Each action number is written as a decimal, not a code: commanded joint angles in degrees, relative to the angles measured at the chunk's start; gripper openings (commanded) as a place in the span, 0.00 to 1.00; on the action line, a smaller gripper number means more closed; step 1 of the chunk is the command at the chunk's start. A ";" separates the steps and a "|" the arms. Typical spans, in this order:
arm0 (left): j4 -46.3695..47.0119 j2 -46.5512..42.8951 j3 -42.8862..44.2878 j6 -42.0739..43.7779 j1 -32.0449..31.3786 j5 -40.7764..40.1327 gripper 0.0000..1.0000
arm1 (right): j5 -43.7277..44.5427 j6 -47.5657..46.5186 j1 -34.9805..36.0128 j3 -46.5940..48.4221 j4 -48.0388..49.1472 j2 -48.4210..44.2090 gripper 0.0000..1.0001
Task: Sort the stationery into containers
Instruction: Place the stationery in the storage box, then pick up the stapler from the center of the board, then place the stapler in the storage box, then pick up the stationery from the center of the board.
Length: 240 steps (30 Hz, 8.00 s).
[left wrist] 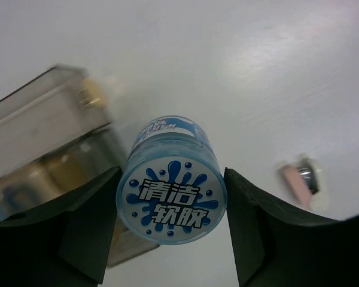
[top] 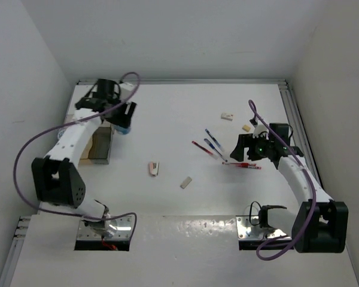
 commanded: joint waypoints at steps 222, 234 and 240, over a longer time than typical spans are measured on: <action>12.07 18.73 -10.10 -13.53 -46.89 -2.54 0.59 | -1.96 -3.27 -10.90 0.62 -6.72 6.72 0.83; 7.33 27.26 -8.52 -10.63 -42.08 -13.18 0.05 | -2.48 -3.19 -11.25 1.68 -6.98 6.81 0.83; 4.17 19.38 -6.06 -6.78 -29.42 -13.36 0.00 | -2.57 -3.89 -11.25 3.08 -7.95 6.29 0.83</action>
